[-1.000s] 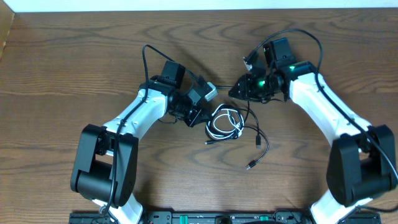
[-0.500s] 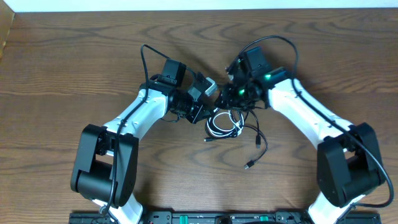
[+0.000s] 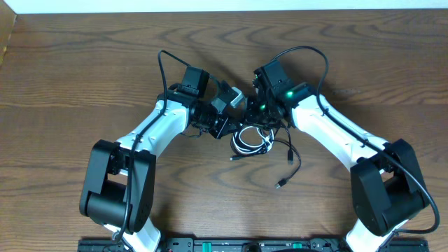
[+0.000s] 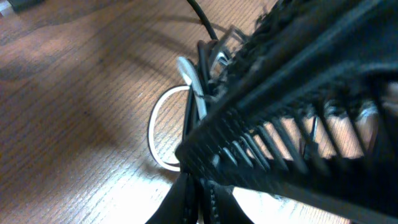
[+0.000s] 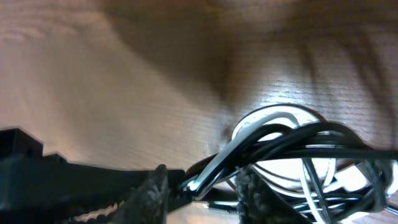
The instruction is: Untangle cables
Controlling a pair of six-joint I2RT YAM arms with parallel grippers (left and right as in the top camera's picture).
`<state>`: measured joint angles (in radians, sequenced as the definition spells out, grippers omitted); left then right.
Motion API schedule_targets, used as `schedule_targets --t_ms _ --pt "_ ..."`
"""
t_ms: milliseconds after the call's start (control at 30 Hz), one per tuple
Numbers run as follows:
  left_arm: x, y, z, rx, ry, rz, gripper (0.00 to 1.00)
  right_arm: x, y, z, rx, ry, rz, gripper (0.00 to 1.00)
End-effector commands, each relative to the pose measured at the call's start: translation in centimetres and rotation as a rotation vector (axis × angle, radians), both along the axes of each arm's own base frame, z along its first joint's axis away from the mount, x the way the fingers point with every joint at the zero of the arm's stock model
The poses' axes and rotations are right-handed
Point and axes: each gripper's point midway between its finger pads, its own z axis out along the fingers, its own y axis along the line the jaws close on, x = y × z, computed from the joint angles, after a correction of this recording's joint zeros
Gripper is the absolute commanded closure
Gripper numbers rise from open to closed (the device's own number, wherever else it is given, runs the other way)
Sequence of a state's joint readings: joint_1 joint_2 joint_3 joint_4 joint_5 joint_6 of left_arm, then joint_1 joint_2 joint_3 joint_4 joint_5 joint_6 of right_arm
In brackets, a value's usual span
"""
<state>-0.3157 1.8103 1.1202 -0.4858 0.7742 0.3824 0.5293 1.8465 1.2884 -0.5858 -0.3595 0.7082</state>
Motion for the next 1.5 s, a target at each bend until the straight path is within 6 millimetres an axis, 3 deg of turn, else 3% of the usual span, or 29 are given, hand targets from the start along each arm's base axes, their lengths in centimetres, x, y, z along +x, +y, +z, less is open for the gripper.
schedule_targets --t_ms 0,200,433,700,800,900,1067,1200,1467 --pt "-0.1 0.0 0.2 -0.001 -0.002 0.004 0.92 0.0 -0.3 -1.1 -0.023 0.002 -0.039 0.75" --pt "-0.1 0.0 0.2 -0.001 -0.002 0.004 0.93 0.6 -2.7 -2.7 -0.126 -0.027 -0.103 0.99" --pt "0.7 1.1 1.0 -0.006 0.013 0.077 0.93 2.0 -5.8 -3.0 -0.180 -0.062 -0.076 0.99" --pt "2.8 3.5 5.2 -0.050 -0.017 0.258 0.93 3.1 -8.1 -3.0 -0.186 -0.094 -0.017 0.99" --pt "4.3 5.8 5.7 0.027 -0.028 0.430 0.93 3.3 -8.6 -3.0 -0.198 -0.109 0.006 0.99" --pt "6.1 10.1 5.9 0.158 -0.041 0.717 0.92 3.6 -9.3 -3.0 -0.199 -0.107 -0.010 0.99" --pt "6.8 13.9 7.2 0.200 -0.032 0.990 0.92 3.9 -10.3 -3.0 -0.202 -0.100 -0.036 0.99" --pt "6.9 14.9 7.1 0.196 -0.001 1.081 0.93 3.9 -10.5 -3.1 -0.204 -0.096 -0.039 0.99" --pt "6.5 15.0 6.8 0.211 0.015 1.080 0.91 4.2 -11.1 -3.2 -0.241 -0.108 -0.052 0.99"
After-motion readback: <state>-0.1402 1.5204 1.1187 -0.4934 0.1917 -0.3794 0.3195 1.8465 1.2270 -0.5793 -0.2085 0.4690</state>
